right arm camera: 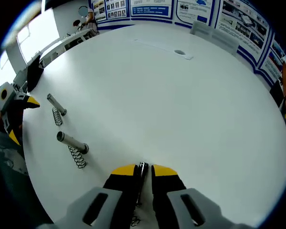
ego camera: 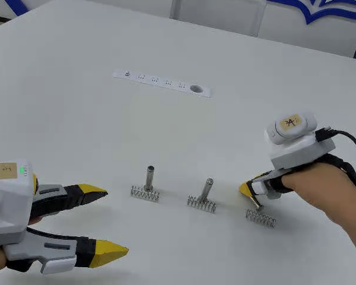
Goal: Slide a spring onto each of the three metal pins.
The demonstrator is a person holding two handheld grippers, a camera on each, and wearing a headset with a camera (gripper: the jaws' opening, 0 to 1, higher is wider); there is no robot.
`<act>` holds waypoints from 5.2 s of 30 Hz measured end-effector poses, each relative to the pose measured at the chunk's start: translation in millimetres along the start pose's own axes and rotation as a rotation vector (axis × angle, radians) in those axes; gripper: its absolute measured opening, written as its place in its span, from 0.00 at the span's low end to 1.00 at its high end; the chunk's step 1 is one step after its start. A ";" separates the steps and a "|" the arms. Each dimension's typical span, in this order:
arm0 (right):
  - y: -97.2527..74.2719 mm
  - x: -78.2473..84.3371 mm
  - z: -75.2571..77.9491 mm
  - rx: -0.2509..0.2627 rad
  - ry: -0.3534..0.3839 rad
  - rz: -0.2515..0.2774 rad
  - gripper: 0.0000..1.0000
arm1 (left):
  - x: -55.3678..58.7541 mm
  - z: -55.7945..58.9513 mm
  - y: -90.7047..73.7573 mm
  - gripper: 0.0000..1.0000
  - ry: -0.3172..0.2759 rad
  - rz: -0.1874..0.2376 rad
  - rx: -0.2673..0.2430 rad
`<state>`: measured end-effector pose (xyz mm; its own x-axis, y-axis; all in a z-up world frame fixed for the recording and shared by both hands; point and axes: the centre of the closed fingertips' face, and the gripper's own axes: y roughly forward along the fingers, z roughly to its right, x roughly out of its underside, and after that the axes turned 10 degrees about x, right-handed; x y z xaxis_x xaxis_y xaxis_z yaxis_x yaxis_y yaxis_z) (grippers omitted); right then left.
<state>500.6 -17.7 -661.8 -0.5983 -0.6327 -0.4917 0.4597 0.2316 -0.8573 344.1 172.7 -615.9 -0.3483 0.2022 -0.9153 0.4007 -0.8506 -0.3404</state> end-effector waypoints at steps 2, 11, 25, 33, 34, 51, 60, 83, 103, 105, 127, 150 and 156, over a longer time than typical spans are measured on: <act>-0.1 0.4 0.0 0.000 0.002 -0.009 0.13 | 0.0 -0.2 0.2 0.67 -0.001 0.001 0.000; 0.4 0.5 0.0 -0.004 -0.012 -0.049 0.13 | 0.4 -1.3 -0.5 0.66 -0.004 -0.001 0.002; 1.2 1.0 -4.1 0.009 -0.062 -0.107 0.09 | -1.5 -2.2 0.0 0.66 -0.001 -0.013 0.003; 0.3 1.7 -1.6 0.004 -0.005 -0.068 0.09 | -9.8 -0.9 1.4 0.65 0.022 -0.011 0.002; -0.3 1.9 -1.2 -0.001 0.006 -0.059 0.09 | -11.9 0.0 0.7 0.65 0.027 -0.009 0.002; -39.7 -0.9 5.6 0.026 0.050 0.051 0.09 | -24.1 2.6 -1.6 0.64 0.072 -0.010 0.005; -52.1 7.0 4.2 0.030 0.090 0.099 0.09 | -25.8 6.0 -1.7 0.64 0.080 -0.012 0.009; -63.8 24.6 -0.4 0.029 0.092 0.128 0.09 | -24.7 9.1 3.3 0.64 0.078 -0.017 0.021; -64.2 41.6 -0.2 0.020 0.035 0.118 0.14 | -20.9 7.5 3.9 0.64 0.068 -0.007 0.028; -62.2 47.0 -2.3 0.009 0.015 0.107 0.15 | -20.2 7.8 4.2 0.64 0.066 -0.009 0.030; -41.1 66.7 -13.7 -0.098 -0.369 0.055 0.17 | -13.9 10.3 6.7 0.63 0.051 -0.027 0.050; -49.1 71.5 -33.1 -0.154 -0.449 0.024 0.12 | -9.6 29.0 26.2 0.59 0.068 -0.059 0.117; -57.7 70.4 -51.6 -0.184 -0.464 0.034 0.12 | -9.9 39.6 41.5 0.57 0.098 -0.083 0.178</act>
<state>398.0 -37.4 -654.8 -0.2104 -0.8748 -0.4364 0.3252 0.3584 -0.8751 330.7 116.2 -612.5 -0.2867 0.3140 -0.9051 0.2149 -0.8996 -0.3801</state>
